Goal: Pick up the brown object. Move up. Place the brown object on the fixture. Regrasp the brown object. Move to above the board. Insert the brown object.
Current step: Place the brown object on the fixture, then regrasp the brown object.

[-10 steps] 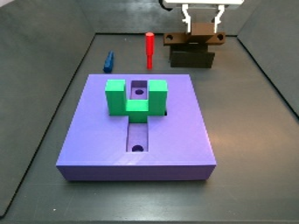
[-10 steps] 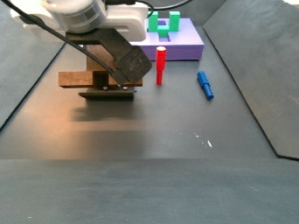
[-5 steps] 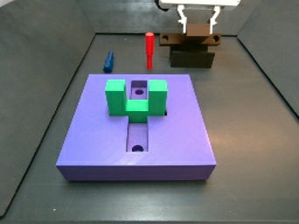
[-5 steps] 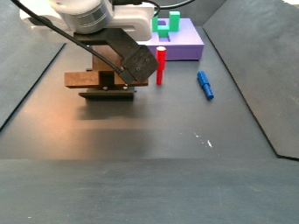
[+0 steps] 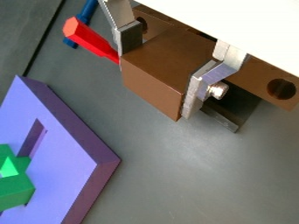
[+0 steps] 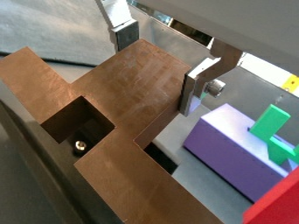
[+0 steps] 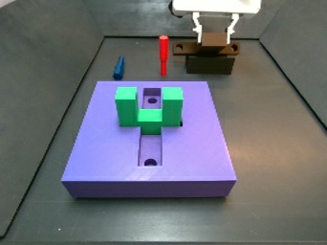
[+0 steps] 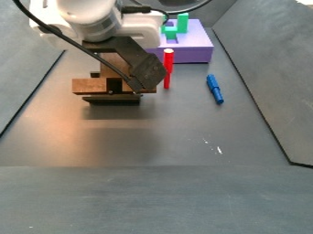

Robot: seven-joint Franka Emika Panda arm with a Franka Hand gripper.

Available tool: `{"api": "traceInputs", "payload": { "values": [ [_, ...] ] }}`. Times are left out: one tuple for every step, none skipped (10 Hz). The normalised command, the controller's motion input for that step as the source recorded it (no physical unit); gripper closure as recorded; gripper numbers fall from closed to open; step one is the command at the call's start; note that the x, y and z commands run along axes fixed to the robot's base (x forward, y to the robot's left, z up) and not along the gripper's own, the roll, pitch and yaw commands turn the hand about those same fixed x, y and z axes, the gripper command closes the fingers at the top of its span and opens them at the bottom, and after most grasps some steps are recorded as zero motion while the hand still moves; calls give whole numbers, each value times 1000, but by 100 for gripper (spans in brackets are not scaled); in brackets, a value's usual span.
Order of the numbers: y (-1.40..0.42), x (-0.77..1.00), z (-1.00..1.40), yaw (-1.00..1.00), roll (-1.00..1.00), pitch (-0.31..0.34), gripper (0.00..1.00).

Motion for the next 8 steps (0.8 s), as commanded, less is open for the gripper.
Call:
{"api": "traceInputs", "payload": {
  "values": [
    [0,-100,-229,0,63,-129,100],
    [0,-103,-149,0,63,-89,100],
    [0,0,0,0,17,0,100],
    [0,0,0,0,0,0,100],
    [0,0,0,0,0,0,0],
    [103,0,231,0,357,97,0],
    [97,0,223,0,374,31,0],
    [66,0,294,0,351,0,0]
  ]
}}
